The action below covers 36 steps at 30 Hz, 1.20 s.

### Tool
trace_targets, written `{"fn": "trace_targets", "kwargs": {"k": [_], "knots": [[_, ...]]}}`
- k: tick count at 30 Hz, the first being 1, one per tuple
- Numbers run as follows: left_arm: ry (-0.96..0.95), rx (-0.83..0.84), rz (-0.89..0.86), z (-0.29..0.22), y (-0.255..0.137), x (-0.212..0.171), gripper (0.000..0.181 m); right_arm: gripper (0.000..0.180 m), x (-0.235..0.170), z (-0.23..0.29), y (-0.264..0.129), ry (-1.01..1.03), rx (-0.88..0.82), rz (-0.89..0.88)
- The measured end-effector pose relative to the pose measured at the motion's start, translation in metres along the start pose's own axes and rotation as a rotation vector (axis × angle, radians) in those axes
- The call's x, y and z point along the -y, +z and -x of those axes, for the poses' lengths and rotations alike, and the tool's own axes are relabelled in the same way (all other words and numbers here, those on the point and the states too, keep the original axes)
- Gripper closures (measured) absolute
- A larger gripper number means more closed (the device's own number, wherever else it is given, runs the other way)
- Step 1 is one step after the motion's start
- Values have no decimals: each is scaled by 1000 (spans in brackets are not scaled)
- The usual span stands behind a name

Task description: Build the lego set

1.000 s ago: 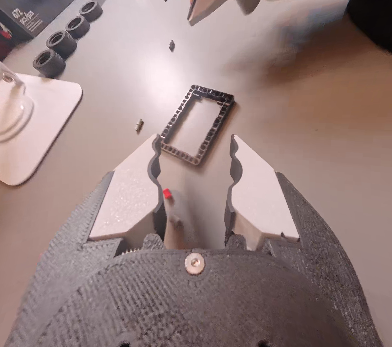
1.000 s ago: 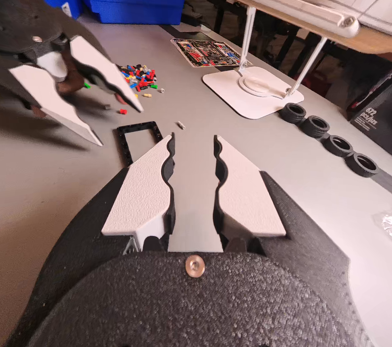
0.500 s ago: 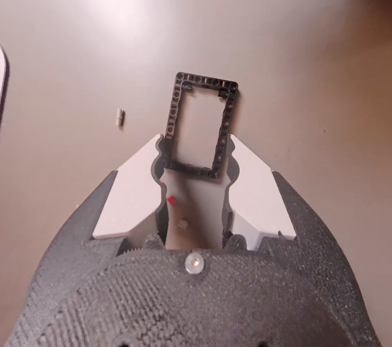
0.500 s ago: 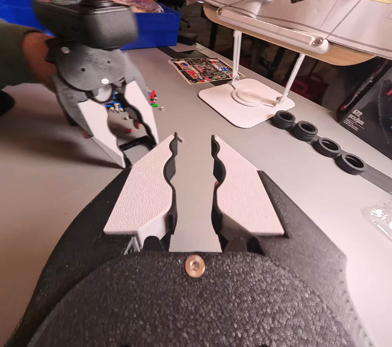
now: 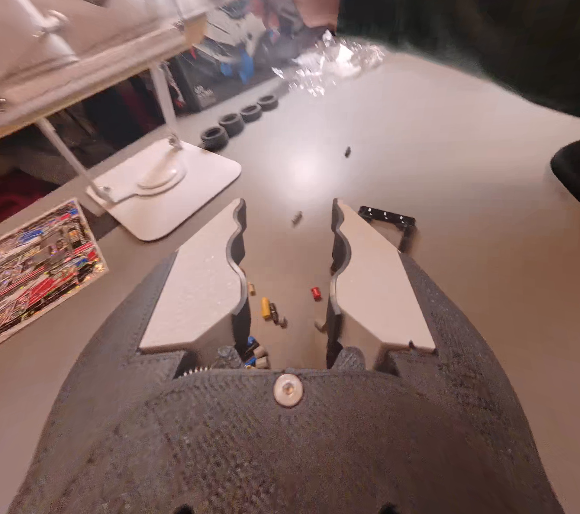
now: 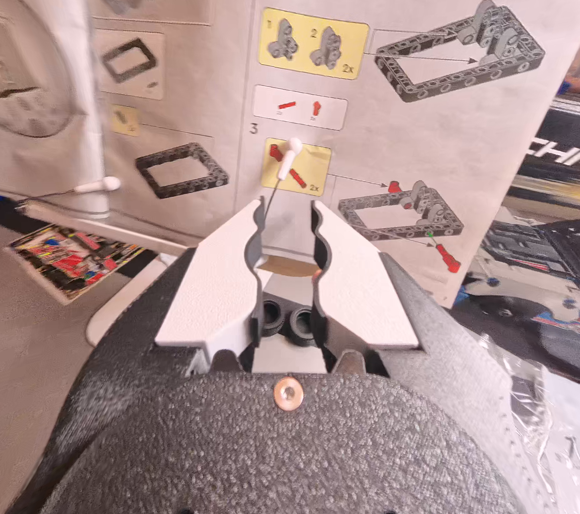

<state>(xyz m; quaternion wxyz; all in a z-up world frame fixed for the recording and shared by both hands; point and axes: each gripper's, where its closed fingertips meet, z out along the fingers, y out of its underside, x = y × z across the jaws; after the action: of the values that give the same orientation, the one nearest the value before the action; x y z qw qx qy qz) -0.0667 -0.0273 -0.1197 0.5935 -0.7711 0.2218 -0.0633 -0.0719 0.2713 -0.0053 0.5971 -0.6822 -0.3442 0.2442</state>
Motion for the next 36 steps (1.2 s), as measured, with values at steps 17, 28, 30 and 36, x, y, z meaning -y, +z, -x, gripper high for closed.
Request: {"fn": "trace_targets", "kwargs": {"k": [17,28,30,36], "knots": [[27,32,-9,4,5,-14,133,176,-36,-15,-12,474,97,-169],[37,50,-16,5,4,-13,134,159,-33,-7,-16,420,161,-166],[41,72,-34,8,2,-9,135,148,-35,-5,-21,401,158,-165],[-11,187,-129,33,-11,5,127,147,-16,-2,-54,163,76,-288]]}}
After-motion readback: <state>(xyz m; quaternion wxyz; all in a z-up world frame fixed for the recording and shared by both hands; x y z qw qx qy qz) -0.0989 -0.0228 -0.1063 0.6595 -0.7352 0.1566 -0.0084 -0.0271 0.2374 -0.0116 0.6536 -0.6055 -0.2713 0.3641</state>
